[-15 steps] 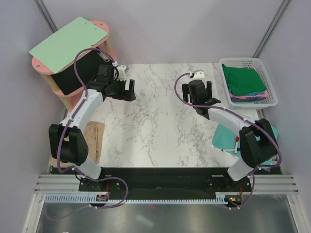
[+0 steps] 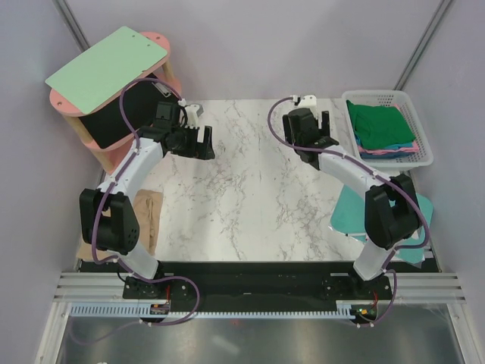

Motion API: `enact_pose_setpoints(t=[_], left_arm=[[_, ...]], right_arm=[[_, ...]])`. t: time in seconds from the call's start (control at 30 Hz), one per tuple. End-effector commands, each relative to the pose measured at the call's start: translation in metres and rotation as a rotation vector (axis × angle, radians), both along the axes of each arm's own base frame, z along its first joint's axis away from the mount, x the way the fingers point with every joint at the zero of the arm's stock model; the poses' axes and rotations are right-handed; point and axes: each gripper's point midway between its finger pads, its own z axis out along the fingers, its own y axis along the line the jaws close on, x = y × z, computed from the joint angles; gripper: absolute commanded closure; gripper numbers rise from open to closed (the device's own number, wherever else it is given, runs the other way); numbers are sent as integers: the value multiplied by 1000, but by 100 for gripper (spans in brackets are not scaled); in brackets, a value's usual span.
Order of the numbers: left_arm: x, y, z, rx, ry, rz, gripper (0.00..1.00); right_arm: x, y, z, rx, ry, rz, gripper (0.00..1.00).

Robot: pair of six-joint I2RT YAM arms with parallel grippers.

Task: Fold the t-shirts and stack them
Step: Grab crumpled tshirt from bin with the right arm

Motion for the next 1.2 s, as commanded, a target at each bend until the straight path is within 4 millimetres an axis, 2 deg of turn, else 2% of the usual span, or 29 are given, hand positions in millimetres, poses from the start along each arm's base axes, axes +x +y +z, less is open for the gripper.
enact_pose_setpoints(t=[0.0,0.03,0.07,0.1,0.13,0.17,0.2,0.23,0.27,0.3,0.33,0.37,0.4,0.43,0.47,0.53,0.57,0.6,0.63,0.67,0.7,0.77,0.8,0.87,0.97,1.07,1.1,1.17], left_arm=[[1,0,5,-26,12,49,0],[1,0,6,-26,10,55,0],[1,1,6,-25,10,59,0],[0,1,6,-25,10,59,0],[0,1,7,-24,8,57,0],[-1,1,7,-22,8,55,0],[-1,2,6,-16,8,53,0],[-2,3,4,-11,19,53,0],[-2,4,2,-6,22,55,0],[-3,4,0,-1,31,55,0],[-4,6,-2,6,38,59,0],[-4,6,-4,9,46,60,0],[-4,6,-5,13,48,61,0],[-4,6,-5,12,52,60,0],[-4,6,-7,15,57,61,0],[-3,7,-7,20,60,66,0],[-4,8,-8,23,62,68,0],[-4,8,-9,25,66,69,0],[-3,9,-9,28,64,72,0],[-4,9,-10,31,66,72,0],[-4,9,-11,31,71,73,0],[-4,10,-12,35,75,74,0],[-4,10,-11,37,71,75,0],[-4,11,-12,41,71,75,0],[-4,12,-13,45,75,79,0],[-5,14,-16,54,82,84,0],[-5,14,-16,56,84,85,0],[-4,14,-15,56,80,86,0]], right_arm=[[33,-48,68,4,-145,-164,3],[40,-54,74,31,-159,-164,4],[49,-61,90,63,-196,-178,5],[56,-85,96,89,-214,-221,6],[65,-88,94,116,-209,-198,6],[73,-96,107,133,-238,-210,6],[79,-115,111,139,-247,-245,6],[85,-123,99,133,-217,-262,6],[92,-131,114,144,-245,-277,6],[94,-150,108,147,-221,-316,6],[100,-158,94,146,-192,-339,6],[105,-167,100,161,-200,-352,6],[103,-185,90,167,-168,-387,5],[107,-192,74,196,-141,-407,5],[109,-210,69,238,-130,-420,6],[111,-222,39,317,-73,-438,6],[110,-239,30,350,-63,-462,7],[114,-236,20,407,-37,-421,9],[116,-241,2,448,-12,-437,11],[117,-255,-3,476,-9,-449,12],[119,-256,-19,509,20,-439,13],[122,-268,-25,545,22,-449,16],[124,-267,-35,565,40,-437,16],[128,-268,-37,575,42,-430,18],[130,-265,-50,594,65,-423,18],[130,-261,-64,612,93,-418,23],[130,-260,-71,618,107,-420,26],[129,-258,-77,625,121,-422,46]])
